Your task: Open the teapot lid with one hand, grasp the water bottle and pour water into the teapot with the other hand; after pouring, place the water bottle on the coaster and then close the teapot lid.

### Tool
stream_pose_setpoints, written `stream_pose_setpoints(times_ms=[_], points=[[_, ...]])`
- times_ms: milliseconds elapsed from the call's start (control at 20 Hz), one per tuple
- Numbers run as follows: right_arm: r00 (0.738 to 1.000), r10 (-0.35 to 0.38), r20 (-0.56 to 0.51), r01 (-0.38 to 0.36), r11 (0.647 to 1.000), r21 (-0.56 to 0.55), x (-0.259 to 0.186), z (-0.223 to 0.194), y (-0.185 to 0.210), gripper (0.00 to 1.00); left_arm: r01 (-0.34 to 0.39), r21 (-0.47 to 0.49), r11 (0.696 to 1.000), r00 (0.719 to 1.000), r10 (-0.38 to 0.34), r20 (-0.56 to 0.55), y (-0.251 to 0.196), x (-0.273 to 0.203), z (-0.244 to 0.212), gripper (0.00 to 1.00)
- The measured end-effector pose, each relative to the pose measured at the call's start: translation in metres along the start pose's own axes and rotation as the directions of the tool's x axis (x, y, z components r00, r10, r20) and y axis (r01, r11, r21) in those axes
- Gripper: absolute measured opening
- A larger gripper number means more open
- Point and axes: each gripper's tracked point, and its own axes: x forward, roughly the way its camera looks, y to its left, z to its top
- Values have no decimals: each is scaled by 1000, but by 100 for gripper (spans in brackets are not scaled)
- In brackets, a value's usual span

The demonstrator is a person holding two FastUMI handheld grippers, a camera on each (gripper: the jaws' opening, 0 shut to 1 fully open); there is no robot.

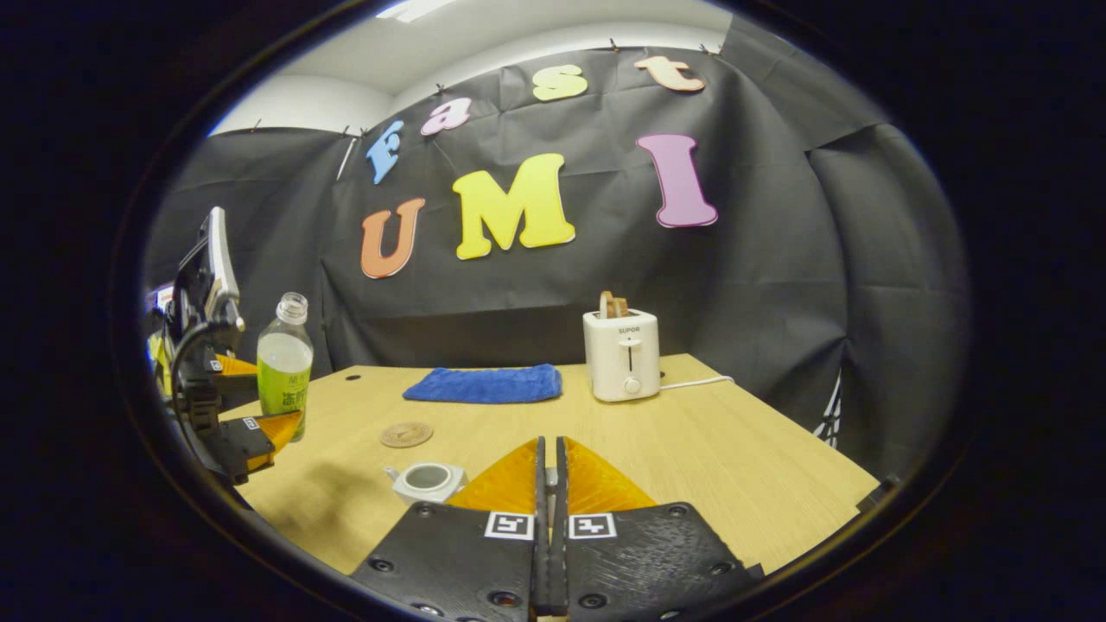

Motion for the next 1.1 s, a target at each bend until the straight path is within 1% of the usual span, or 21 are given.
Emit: stream_pose_setpoints(times_ms=[150,350,500,650,850,900,950,1000,1100], points=[[1000,7,-4,-7,1000,0,0,-3,-1,0,-31,149,988,1000,30,4,9,-3,4,74],[1000,13,-4,-13,1000,-4,1,-4,-3,0,-30,287,958,999,35,-13,15,-6,3,73],[1000,9,-3,-9,1000,-1,1,-6,-8,0,-30,404,914,998,51,-42,24,-5,-1,73],[1000,6,-8,-6,1000,-1,1,-9,-12,0,-46,508,860,996,76,-39,30,-5,1,73],[1000,6,-8,-6,1000,-1,0,-9,-14,0,-27,604,797,996,72,-50,23,-4,1,73],[1000,6,-7,-6,1000,1,-1,-8,-15,0,-25,627,778,996,73,-50,22,-4,1,70],[1000,5,-8,-5,1000,3,-1,-9,-15,0,-15,642,767,997,64,-53,18,-2,1,73],[1000,4,-9,-4,1000,4,0,-9,-16,0,0,653,757,997,51,-58,14,-1,0,73],[1000,2,-10,-2,1000,4,-1,-9,-17,0,10,688,726,997,44,-61,9,-2,2,72]])
